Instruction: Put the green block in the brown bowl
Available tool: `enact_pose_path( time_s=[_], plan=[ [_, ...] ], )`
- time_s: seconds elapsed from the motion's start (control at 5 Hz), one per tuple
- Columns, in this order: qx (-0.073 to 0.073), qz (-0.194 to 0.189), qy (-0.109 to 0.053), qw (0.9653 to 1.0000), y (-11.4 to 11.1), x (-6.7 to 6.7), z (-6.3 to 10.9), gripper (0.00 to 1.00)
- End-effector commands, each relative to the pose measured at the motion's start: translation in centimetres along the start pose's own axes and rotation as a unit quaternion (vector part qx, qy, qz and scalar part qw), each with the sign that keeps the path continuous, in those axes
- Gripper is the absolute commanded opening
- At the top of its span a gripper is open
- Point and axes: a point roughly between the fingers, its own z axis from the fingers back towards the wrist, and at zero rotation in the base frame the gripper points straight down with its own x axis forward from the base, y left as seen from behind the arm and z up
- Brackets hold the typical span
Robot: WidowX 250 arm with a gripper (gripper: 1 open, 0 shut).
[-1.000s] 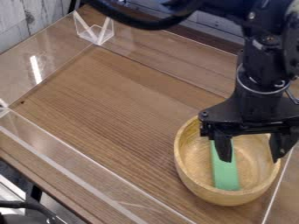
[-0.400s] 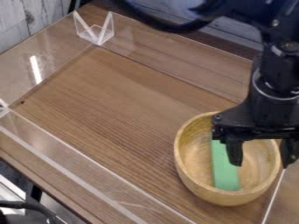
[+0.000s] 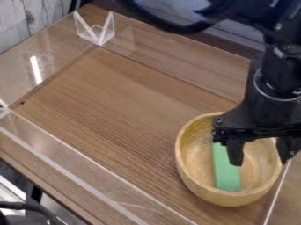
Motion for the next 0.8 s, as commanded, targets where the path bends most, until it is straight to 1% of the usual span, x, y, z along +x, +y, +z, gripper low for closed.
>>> enact_pose_path(
  time_s=[0.0,0.2,0.6],
  plan=[
    [-0.003,0.026,-0.011,0.9996,-0.5,0.8,-0.4,1.0],
    [0.003,0.047,-0.014,0.9988,-0.8,1.2,-1.6,1.0],
    [0.013,0.064,-0.016,0.9977,-1.3,2.6,-2.9,1.0]
  ],
)
